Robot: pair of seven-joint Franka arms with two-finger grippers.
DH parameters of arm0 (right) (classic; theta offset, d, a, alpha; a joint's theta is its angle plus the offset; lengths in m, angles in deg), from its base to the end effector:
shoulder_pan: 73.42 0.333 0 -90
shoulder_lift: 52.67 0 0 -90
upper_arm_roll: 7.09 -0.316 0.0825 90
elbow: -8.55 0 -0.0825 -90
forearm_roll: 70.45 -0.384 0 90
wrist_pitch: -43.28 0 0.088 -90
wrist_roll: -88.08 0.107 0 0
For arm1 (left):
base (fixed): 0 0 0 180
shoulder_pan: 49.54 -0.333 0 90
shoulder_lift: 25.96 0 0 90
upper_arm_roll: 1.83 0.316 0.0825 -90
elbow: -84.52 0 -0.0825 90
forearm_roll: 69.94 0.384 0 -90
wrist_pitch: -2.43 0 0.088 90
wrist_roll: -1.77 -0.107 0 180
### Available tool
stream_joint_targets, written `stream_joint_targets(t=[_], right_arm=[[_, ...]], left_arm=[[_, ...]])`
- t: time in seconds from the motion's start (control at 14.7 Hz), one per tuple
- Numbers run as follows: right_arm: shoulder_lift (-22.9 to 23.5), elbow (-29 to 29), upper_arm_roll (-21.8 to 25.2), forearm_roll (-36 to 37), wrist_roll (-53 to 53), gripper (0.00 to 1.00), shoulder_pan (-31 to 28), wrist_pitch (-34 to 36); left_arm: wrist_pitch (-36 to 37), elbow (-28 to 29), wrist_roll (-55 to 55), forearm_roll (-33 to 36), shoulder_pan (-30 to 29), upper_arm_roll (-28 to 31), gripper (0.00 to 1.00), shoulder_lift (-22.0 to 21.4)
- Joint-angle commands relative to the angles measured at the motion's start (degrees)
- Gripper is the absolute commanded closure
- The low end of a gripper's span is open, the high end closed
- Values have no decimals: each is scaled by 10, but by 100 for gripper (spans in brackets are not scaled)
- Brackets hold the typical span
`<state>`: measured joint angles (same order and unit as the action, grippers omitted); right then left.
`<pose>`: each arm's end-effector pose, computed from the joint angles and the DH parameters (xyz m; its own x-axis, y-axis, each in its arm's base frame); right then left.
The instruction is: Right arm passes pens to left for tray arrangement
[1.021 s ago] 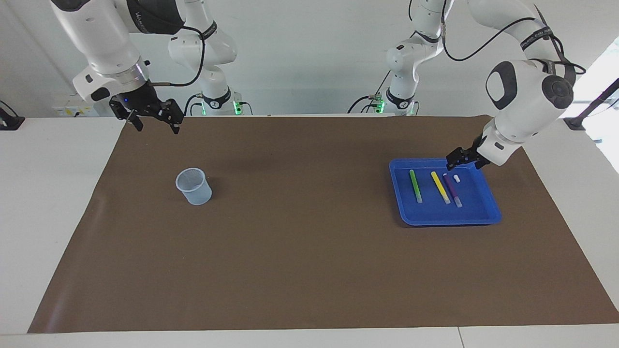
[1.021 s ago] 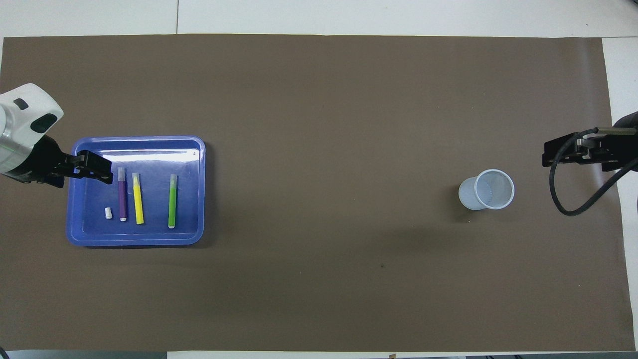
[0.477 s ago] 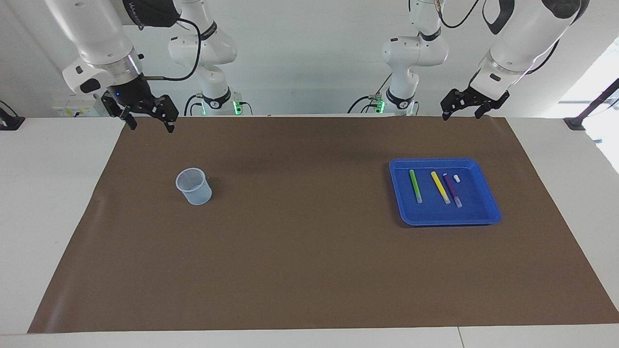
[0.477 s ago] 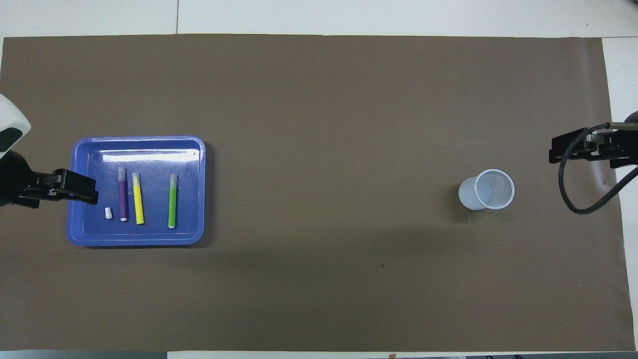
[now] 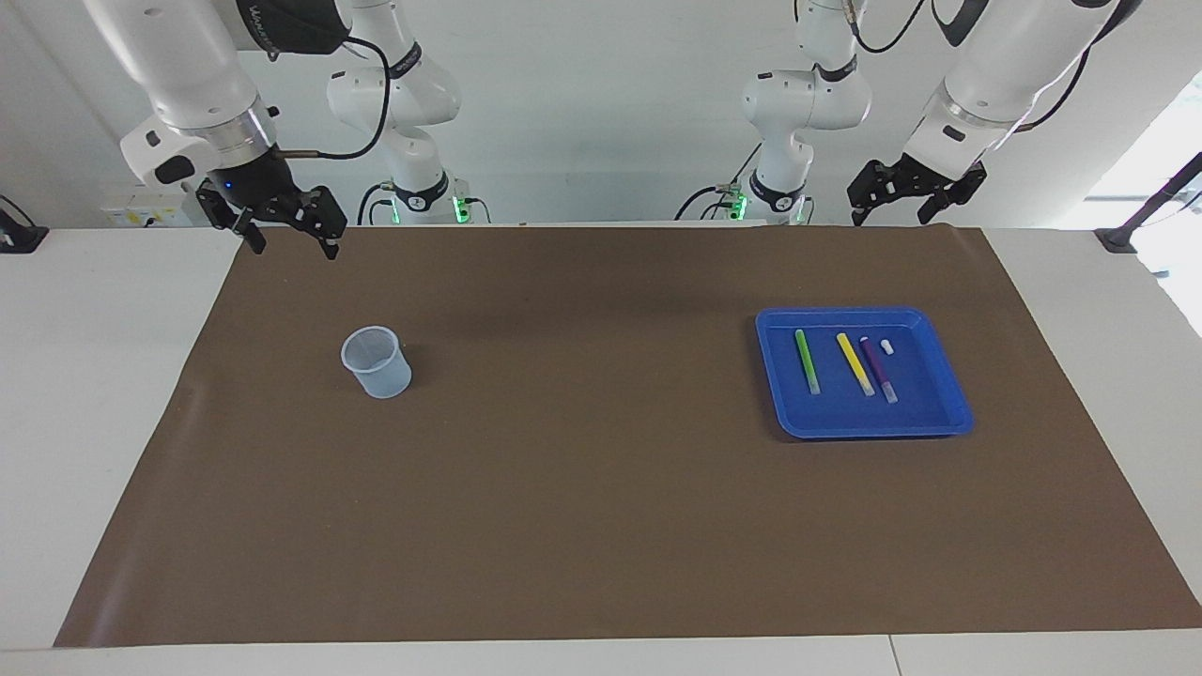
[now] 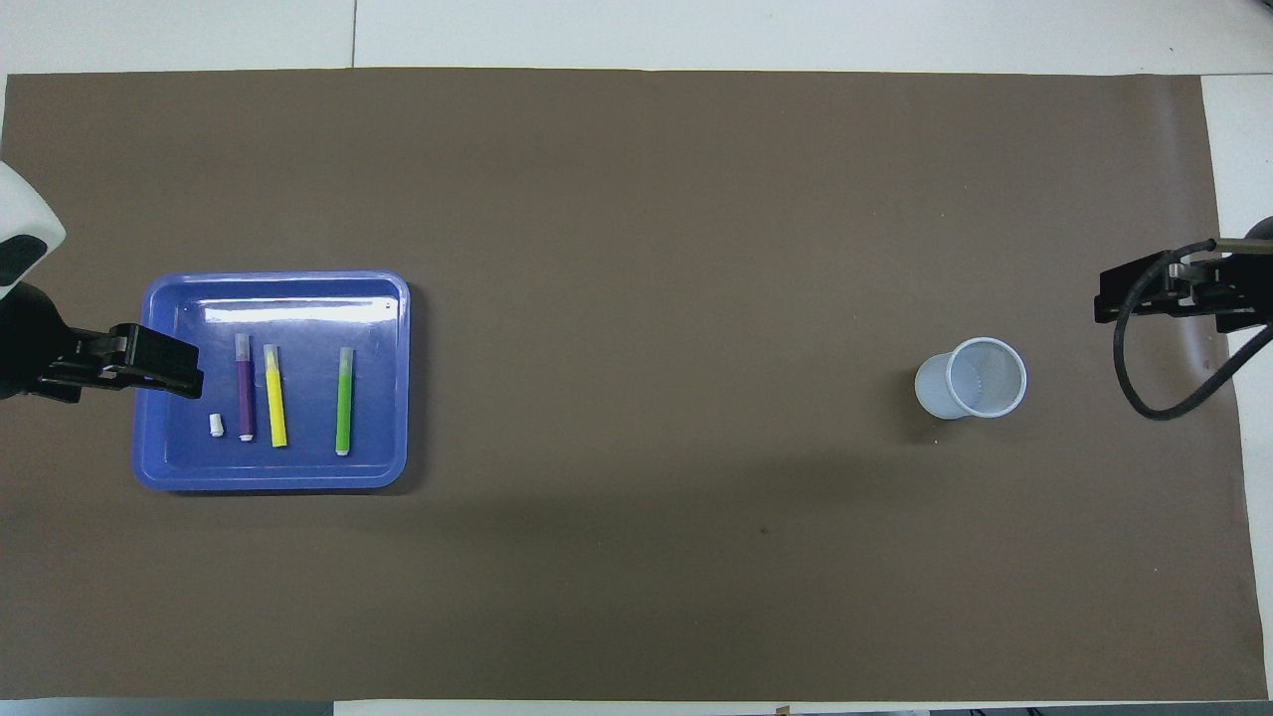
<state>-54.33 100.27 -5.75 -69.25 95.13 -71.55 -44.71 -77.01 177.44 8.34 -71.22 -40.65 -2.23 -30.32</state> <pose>0.5415 0.0025 0.6233 0.9929 -0.1142 -0.0334 -0.1134 -0.9932 0.0245 0.5028 -0.0851 0.6269 0.9859 -0.0494 -0.1599 -0.0494 -0.9988 0.0035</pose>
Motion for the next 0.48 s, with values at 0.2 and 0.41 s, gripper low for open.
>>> stream_joint_targets(t=[0.2, 0.41], right_arm=[[6, -7, -3, -2, -12, 0, -2, 11], [5, -6, -3, -1, -11, 0, -1, 11]], left_arm=[[14, -11, 3, 2, 8, 6, 0, 5], [12, -12, 4, -7, 8, 6, 0, 6]])
